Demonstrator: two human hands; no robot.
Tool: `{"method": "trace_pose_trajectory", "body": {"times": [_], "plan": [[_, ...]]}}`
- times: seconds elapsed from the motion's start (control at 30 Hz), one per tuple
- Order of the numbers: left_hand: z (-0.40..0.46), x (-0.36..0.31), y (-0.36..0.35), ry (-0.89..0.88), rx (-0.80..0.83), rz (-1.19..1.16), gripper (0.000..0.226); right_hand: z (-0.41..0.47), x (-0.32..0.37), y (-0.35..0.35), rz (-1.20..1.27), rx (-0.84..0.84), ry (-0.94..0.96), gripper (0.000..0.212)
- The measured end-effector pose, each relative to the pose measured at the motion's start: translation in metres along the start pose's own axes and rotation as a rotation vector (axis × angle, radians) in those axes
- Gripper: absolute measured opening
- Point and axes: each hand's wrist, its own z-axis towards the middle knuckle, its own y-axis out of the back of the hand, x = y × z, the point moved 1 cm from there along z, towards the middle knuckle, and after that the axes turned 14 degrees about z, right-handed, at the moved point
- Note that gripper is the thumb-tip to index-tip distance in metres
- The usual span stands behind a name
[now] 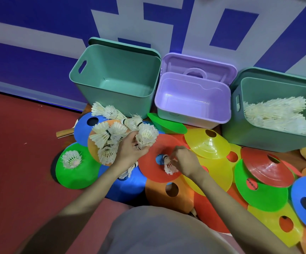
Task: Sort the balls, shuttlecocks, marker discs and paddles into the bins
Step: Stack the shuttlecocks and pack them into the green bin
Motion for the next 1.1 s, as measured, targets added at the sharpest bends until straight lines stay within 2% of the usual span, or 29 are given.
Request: {"method": "trace_pose_trajectory", "body": {"times": [0.1, 0.2, 0.27, 0.33, 0.43, 0.63, 0.73, 0.83, 0.9, 0.97, 1.03, 1.1], "plan": [[0.002, -0.001, 0.001, -0.013, -0.019, 0.061, 0.038, 0.0, 0.0, 0.006, 0.078, -0.149, -0.045, 0.017], [0.002, -0.004, 0.005, -0.063, -0.071, 0.179, 0.041, -0.006, 0.012, 0.034, 0.402, -0.498, -0.037, 0.01], [0.004, -0.001, 0.007, -0.1, -0.109, 0.261, 0.049, -0.011, 0.027, 0.06, 0.623, -0.738, 0.011, 0.015], [0.005, 0.0, 0.009, -0.136, -0.129, 0.308, 0.054, -0.012, 0.043, 0.082, 0.821, -0.855, 0.058, 0.014], [0.005, -0.002, 0.011, -0.158, -0.125, 0.303, 0.052, -0.005, 0.057, 0.095, 0.994, -0.756, 0.096, 0.011], [0.003, -0.009, 0.019, -0.228, -0.129, 0.235, 0.045, 0.02, 0.071, 0.069, 0.869, -0.52, 0.027, 0.013], [0.002, -0.008, 0.031, -0.234, -0.19, 0.233, 0.041, 0.031, 0.082, 0.068, 0.809, -0.506, 0.072, 0.009], [0.001, 0.001, 0.044, -0.155, -0.245, 0.168, 0.041, 0.037, 0.097, 0.071, 0.845, -0.51, 0.147, 0.023], [-0.003, 0.007, 0.051, -0.097, -0.281, 0.096, 0.043, 0.037, 0.104, 0.065, 0.961, -0.521, 0.105, 0.028], [-0.007, 0.012, 0.058, -0.059, -0.326, 0.036, 0.049, 0.038, 0.101, 0.048, 0.994, -0.524, 0.027, 0.018], [-0.011, 0.017, 0.062, -0.032, -0.346, 0.017, 0.047, 0.04, 0.094, 0.028, 0.909, -0.404, -0.035, 0.013], [-0.014, 0.021, 0.066, -0.013, -0.346, 0.01, 0.04, 0.039, 0.092, 0.007, 0.799, -0.171, -0.053, 0.008]]}}
